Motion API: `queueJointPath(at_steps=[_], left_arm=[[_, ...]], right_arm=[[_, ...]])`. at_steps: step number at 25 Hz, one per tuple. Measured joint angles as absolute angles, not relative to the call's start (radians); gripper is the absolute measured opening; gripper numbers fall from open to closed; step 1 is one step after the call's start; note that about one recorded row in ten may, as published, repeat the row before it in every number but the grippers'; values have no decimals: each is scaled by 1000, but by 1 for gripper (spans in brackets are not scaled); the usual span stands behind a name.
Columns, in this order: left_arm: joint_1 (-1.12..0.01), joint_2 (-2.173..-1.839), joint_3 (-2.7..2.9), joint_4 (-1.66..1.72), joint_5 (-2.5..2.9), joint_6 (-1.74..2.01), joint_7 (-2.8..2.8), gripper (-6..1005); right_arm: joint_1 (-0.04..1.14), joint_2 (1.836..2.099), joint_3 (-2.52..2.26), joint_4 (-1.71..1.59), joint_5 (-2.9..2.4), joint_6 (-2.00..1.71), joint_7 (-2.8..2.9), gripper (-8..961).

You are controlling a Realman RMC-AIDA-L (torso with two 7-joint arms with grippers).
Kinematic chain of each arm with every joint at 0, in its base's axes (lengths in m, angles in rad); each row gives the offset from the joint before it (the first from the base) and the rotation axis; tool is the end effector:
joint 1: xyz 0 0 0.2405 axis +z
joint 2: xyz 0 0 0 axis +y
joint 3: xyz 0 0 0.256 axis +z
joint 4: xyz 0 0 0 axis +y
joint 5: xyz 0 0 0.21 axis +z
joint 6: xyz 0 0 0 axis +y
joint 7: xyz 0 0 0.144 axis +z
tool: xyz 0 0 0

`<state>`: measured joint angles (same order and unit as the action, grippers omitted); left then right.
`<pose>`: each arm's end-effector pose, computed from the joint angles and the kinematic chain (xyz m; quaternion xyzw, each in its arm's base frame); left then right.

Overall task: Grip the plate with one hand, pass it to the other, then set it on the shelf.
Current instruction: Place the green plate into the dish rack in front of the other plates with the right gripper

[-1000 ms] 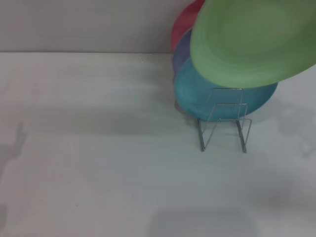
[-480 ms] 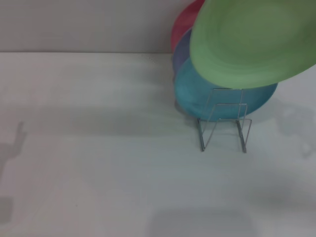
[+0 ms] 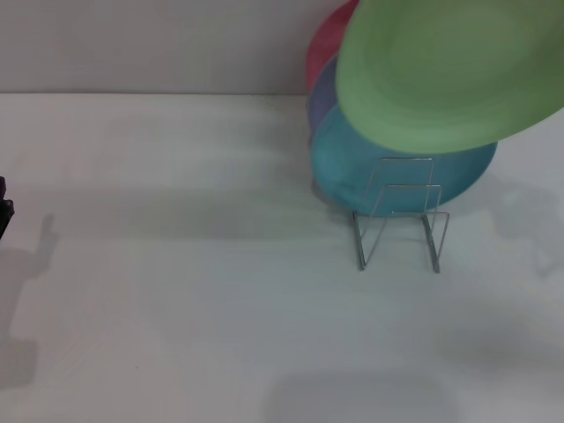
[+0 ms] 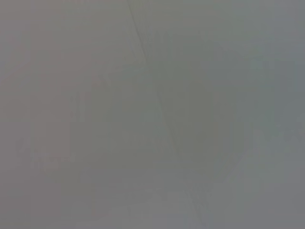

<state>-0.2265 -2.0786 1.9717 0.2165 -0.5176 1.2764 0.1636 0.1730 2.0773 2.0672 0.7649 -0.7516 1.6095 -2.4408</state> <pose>-0.3622 0.2724 0.0055 -0.6839 -0.1280 -0.1940 0.6916 0.2521 0.2856 0.0951 -0.7262 -0.0388 0.5010 0.4692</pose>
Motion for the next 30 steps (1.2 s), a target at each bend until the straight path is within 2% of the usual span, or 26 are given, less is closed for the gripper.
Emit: queueJointPath(at_steps=[30], left_arm=[[-204, -2078, 1974, 228, -518, 1368, 86, 799]], right_arm=[[174, 2078, 2077, 763, -751, 1606, -2458, 35]])
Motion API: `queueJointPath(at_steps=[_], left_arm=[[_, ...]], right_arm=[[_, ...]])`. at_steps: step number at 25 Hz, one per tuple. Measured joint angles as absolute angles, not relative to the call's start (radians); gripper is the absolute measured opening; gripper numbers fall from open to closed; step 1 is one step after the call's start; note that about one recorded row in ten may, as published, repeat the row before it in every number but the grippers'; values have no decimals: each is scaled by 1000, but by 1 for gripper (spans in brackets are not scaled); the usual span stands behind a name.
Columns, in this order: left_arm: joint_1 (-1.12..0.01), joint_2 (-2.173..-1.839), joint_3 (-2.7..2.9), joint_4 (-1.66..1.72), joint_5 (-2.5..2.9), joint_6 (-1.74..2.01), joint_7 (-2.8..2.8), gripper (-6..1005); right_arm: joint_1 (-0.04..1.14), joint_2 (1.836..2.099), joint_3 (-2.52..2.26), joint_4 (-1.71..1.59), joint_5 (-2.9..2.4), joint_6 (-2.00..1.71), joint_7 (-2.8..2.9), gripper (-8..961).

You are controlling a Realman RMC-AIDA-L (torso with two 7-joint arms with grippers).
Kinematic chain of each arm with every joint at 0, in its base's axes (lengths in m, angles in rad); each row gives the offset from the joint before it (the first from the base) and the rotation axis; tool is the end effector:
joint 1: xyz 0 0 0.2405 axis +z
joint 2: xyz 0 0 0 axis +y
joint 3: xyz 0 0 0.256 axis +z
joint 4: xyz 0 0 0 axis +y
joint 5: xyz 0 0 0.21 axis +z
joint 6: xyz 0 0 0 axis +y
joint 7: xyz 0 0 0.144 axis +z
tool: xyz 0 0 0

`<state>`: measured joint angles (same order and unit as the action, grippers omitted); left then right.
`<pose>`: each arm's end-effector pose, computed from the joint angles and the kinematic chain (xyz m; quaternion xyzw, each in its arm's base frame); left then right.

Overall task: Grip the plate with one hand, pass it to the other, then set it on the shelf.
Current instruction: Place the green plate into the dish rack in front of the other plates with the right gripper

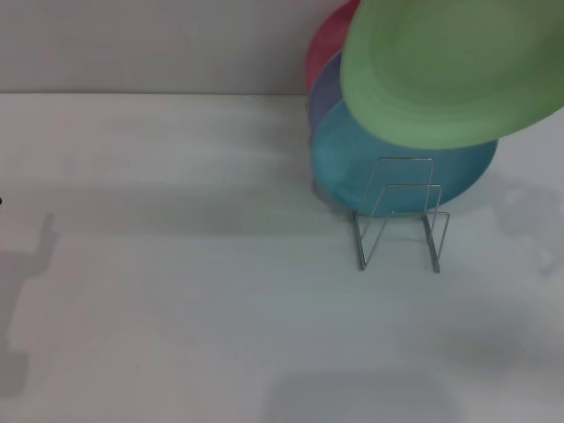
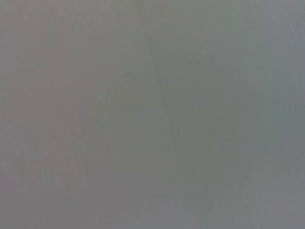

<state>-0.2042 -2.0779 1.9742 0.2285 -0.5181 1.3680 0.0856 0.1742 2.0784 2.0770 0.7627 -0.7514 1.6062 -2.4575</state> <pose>-0.3549 0.2644 0.0132 -0.6627 -0.1293 -0.2486 0.6945 0.2534 0.2862 0.0965 -0.7234 -0.0428 0.4961 0.4782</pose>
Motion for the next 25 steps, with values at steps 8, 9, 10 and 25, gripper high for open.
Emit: queueJointPath(at_steps=[8, 9, 10, 25], left_arm=[[-225, -2077, 1972, 228, -521, 1285, 52, 799], [-227, -2077, 1973, 228, -521, 1278, 49, 799], [-227, -2077, 1973, 228, -521, 1278, 49, 799], [-230, -2079, 1973, 232, -522, 1259, 28, 799]], right_arm=[[162, 2081, 2077, 747, -759, 1605, -2513, 34], [161, 2081, 2077, 746, -760, 1605, -2513, 34], [161, 2082, 2076, 744, -761, 1604, -2514, 34], [173, 2082, 2076, 739, -764, 1597, -2520, 34]])
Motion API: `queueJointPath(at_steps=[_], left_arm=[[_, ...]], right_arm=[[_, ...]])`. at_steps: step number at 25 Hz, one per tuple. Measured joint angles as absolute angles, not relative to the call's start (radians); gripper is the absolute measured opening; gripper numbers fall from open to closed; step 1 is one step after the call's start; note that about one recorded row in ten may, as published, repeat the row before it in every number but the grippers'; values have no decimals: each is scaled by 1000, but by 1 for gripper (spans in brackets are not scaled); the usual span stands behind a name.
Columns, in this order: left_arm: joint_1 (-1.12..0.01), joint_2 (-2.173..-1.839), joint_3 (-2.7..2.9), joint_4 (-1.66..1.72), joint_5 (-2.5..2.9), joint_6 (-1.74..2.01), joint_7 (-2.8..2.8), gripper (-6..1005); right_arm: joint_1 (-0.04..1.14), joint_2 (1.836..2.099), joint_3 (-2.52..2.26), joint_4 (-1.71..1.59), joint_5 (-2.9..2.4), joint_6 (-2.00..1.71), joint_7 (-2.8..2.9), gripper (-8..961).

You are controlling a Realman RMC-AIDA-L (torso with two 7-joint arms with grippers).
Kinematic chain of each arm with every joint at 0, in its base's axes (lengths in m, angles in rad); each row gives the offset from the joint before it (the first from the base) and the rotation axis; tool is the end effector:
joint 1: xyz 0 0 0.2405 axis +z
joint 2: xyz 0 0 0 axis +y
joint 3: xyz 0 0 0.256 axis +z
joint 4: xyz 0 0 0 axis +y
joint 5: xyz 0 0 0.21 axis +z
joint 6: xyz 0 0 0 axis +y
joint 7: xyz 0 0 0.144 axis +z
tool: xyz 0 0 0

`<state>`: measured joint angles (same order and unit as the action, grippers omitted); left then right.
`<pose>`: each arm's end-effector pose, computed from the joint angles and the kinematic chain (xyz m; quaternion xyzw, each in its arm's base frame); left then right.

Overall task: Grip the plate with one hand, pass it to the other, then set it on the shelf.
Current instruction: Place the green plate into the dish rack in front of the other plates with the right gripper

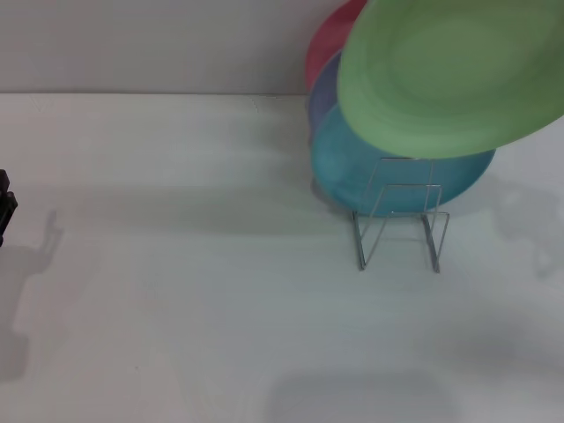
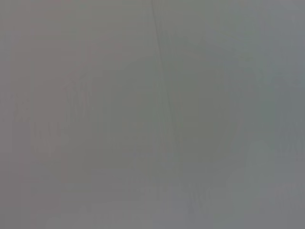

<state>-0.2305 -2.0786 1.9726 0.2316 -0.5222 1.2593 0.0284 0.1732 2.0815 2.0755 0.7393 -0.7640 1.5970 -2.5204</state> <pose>-0.3599 0.2764 0.0045 -0.6734 -0.1769 -0.2430 0.6754 0.2582 0.2858 0.0901 -0.7274 -0.0500 0.4758 0.4919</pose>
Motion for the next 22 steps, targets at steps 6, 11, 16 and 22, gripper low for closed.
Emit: queueJointPath(at_steps=[6, 11, 16, 22], left_arm=[[-232, -2078, 1973, 232, -523, 1259, 28, 799], [-242, -2077, 1973, 232, -519, 1260, 28, 799], [-250, -2077, 1973, 228, -517, 1259, 28, 799], [-249, -2077, 1974, 229, -515, 1259, 28, 799]], right_arm=[[187, 2078, 2077, 718, -769, 1563, -2536, 35], [198, 2075, 2077, 715, -802, 1557, -2559, 34], [208, 2073, 2104, 716, -870, 1544, -2574, 35], [217, 2074, 2181, 717, -971, 1545, -2597, 34]])
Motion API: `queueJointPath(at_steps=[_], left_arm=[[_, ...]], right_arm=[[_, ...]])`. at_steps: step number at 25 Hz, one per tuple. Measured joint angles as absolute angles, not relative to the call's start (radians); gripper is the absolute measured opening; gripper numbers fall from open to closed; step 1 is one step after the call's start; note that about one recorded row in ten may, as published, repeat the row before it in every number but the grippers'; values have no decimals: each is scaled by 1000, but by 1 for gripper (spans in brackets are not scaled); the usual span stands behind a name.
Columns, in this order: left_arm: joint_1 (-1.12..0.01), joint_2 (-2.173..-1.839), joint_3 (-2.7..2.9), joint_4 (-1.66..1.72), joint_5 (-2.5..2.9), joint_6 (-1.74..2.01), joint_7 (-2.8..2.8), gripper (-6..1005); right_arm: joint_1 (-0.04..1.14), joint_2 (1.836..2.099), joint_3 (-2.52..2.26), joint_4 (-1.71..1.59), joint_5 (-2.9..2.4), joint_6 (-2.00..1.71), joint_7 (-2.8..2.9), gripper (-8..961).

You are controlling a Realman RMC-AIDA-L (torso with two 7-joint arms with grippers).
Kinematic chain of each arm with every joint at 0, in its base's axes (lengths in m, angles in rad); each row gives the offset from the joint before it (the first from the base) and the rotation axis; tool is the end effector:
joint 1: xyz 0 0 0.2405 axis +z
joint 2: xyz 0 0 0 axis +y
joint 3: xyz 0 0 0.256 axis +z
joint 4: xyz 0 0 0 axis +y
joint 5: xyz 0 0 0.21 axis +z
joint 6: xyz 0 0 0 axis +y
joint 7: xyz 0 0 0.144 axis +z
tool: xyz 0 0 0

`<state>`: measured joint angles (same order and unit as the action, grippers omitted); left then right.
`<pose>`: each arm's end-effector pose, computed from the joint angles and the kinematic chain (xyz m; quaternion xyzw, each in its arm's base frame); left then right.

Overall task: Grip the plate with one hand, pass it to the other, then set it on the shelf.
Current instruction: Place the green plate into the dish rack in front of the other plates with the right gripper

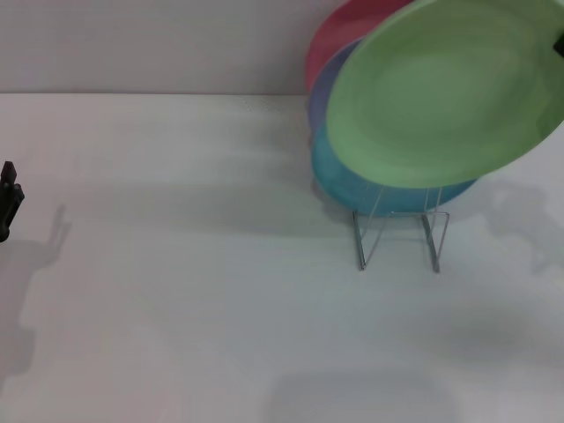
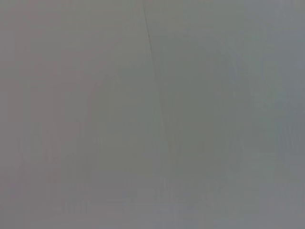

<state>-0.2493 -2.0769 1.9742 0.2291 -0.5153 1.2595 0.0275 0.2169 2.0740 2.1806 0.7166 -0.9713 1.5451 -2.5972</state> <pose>-0.3549 0.2827 0.0042 -0.6782 -0.1688 -0.2479 0.6709 0.2695 0.2983 0.0809 -0.7715 -0.0746 0.3925 0.4951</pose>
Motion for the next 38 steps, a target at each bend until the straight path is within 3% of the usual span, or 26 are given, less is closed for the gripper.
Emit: queueJointPath(at_steps=[38], left_arm=[[-246, -2078, 2042, 235, -514, 1283, 31, 799]], right_arm=[[227, 2074, 2267, 704, -1103, 1540, -2707, 33]])
